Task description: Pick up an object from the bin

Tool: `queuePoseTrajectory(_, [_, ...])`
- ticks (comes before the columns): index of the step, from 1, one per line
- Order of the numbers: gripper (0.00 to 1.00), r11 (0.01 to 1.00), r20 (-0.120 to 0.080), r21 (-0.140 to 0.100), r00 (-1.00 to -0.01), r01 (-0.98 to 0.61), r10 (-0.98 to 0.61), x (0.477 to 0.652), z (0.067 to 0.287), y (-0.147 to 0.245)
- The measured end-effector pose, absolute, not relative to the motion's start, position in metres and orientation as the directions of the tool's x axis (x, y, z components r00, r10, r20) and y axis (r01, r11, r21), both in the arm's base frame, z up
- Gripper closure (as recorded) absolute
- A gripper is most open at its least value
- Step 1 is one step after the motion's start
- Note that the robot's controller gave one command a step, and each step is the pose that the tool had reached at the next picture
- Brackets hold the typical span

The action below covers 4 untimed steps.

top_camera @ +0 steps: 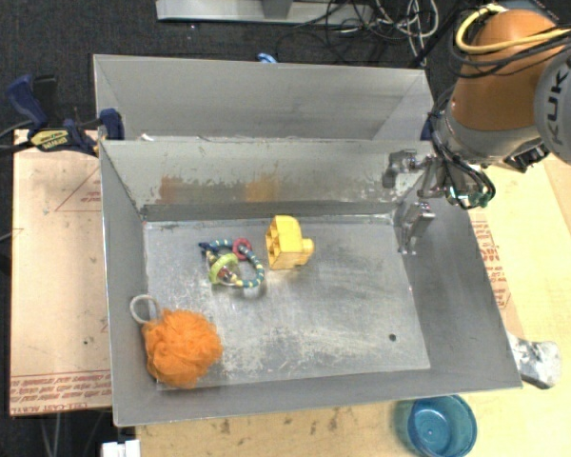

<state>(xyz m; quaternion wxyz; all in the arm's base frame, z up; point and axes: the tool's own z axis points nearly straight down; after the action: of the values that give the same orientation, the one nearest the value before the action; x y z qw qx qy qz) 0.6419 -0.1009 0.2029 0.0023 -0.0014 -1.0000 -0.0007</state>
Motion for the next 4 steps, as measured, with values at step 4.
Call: queuePoseTrajectory(4, [0.00,0.997,-0.018,0.001,-0.996,-0.082,-0.082,0.651,0.168,-0.003])
